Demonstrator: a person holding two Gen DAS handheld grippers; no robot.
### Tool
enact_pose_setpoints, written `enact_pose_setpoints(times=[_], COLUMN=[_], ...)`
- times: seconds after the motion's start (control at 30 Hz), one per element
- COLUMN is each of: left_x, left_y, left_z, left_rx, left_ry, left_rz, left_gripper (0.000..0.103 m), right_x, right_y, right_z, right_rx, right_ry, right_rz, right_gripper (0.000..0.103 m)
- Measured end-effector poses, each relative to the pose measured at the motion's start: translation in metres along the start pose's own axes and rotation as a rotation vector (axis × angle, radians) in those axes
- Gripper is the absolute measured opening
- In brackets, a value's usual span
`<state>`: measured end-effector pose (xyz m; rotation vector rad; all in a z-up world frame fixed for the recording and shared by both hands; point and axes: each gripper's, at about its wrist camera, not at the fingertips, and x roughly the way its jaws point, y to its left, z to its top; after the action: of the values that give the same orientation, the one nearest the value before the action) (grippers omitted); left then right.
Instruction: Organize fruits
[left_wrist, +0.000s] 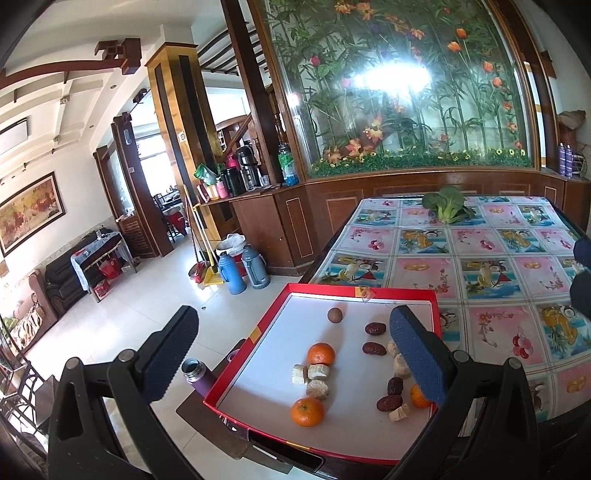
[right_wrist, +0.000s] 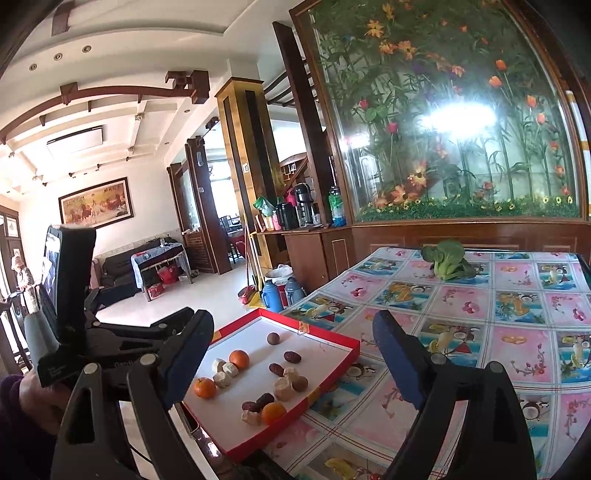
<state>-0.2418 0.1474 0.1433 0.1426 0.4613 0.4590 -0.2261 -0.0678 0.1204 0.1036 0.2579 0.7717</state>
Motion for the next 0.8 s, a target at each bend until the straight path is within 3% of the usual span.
enact_pose_setpoints(times=[0.37,0.6,0.8], left_x=[-0.006,-0.006,-0.006], left_y=[0.015,0.022,0.022], left_z=[0.000,0.002,0.003], left_rx=[-0.080,-0.132,-0.130], left_ry=[0.010,0.038,0.013], left_rz=[0.054,0.023,0.024], left_gripper=[0.103,0.103,0.103], right_x=[-0.001,0.001,0.008], right_y=[0.012,0.014,0.014], right_z=[-0.004,-0.008,-0.011], right_rx=[-0.036,-0.050,-0.058], right_ry=[-0.010,-0.026,-0.008], right_rz=[-0.016,-0.026,-0.018], right_gripper=[0.091,0.098,0.098])
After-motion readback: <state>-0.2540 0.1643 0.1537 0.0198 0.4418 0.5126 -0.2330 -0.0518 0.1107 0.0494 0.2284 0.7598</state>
